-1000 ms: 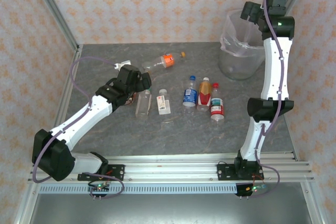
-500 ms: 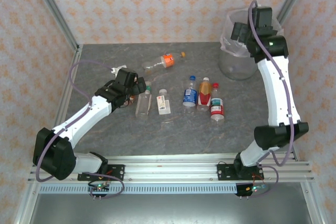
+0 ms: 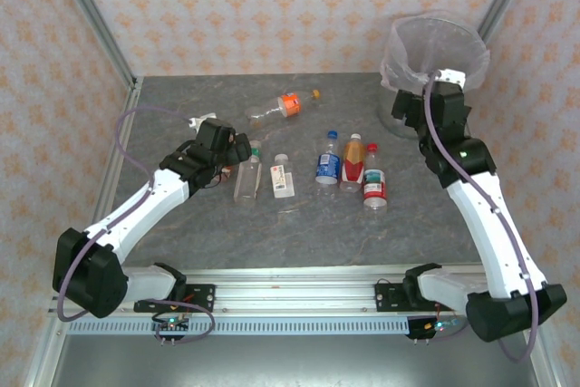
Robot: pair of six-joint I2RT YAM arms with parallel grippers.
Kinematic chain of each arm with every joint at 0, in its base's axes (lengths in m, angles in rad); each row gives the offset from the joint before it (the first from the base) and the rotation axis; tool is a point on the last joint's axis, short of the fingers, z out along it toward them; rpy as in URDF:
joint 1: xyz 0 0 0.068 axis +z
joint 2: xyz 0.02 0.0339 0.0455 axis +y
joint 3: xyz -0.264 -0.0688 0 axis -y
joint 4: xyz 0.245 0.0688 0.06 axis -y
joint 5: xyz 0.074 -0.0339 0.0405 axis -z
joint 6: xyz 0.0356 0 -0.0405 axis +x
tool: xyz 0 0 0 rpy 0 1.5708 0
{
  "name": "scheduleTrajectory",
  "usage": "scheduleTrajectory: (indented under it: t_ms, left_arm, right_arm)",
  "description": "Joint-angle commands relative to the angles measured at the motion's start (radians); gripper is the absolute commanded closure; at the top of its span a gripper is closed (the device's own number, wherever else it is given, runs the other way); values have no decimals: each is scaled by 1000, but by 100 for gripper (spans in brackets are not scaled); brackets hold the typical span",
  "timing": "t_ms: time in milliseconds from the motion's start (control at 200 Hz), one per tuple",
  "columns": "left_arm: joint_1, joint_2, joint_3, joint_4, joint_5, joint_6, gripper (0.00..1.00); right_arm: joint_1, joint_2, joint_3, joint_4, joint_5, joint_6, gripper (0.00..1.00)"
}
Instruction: Put the plastic bottles in the bin
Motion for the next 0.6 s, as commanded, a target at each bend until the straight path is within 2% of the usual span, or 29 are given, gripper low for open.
scheduleTrajectory:
  t_ms: [0,90,175,285,405,525,596]
  left_arm:
    - [5,-8,-1,-41,-12,2,0]
    - [15,7,13,-78,-43,35,0]
    - [57,38,50,-131,25,127,0]
    - [97,89,110,-219,18,171,0]
    - [124,127,136,-244,0,177,0]
    - [135,164,144,-246,-25,174,0]
    - [140,180,141,-232,-25,174,0]
  right_arm:
    - [0,-36,-21,-4,-28,-22,1]
    - [0,-113,-142,96,-92,-29,1]
    - [0,-196,-274,217,-146,-1,1]
    - [0,-196,-294,162,-180,44,1]
    - [0,-176,-292,88,-187,80,1]
    - [0,-200,-372,180,-370,119,1]
    - [0,-188,-410,226,-410,194,1]
